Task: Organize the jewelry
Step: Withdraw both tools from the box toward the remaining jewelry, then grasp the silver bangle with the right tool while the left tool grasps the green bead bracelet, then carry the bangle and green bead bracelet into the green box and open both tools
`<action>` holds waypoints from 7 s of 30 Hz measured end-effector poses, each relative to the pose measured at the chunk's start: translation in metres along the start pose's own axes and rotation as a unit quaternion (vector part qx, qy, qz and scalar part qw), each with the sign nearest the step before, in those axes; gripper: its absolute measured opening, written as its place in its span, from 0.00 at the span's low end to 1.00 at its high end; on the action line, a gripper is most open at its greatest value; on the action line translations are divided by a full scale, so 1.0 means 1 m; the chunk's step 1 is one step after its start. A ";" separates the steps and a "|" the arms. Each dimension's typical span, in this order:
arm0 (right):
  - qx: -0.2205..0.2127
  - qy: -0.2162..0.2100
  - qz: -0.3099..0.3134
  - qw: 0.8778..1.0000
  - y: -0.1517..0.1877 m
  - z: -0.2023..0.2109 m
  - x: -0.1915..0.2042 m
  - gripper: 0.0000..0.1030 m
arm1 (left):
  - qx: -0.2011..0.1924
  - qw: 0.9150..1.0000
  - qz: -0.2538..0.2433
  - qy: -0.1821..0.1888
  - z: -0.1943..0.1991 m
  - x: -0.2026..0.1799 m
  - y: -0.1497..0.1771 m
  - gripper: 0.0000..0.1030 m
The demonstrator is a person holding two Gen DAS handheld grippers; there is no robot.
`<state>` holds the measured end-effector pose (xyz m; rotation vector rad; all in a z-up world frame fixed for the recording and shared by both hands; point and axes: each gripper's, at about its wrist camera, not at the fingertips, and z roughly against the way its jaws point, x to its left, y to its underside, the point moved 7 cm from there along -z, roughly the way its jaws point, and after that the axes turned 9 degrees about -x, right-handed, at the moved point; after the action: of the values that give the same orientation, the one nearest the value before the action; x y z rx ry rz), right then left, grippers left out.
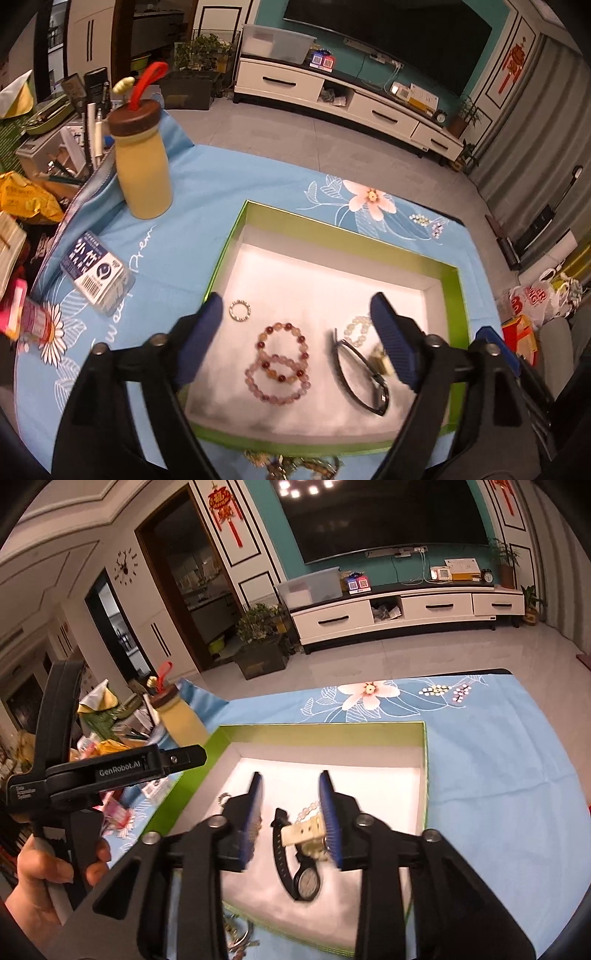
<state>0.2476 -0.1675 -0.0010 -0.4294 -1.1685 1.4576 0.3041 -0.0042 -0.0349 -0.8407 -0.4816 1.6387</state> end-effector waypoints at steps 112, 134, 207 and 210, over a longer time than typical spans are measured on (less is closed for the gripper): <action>0.156 0.027 0.009 0.987 0.139 0.004 0.036 0.38 | 0.042 0.991 -0.127 0.010 0.076 0.039 0.191 0.98; 0.183 0.048 0.173 0.967 0.153 -0.025 0.067 0.04 | 0.051 0.991 -0.119 0.025 0.068 0.042 0.193 0.98; 0.047 0.005 0.023 0.999 0.115 0.103 0.021 0.03 | -0.036 0.981 -0.115 0.154 0.124 -0.012 0.111 0.00; 0.046 0.003 0.022 0.999 0.114 0.105 0.021 0.03 | -0.027 0.981 -0.114 0.154 0.122 -0.010 0.109 0.00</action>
<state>0.0973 -0.1735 -0.0432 -0.3974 -1.0881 1.5401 0.1416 -0.0249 -0.0290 -1.0196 -0.3891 1.2640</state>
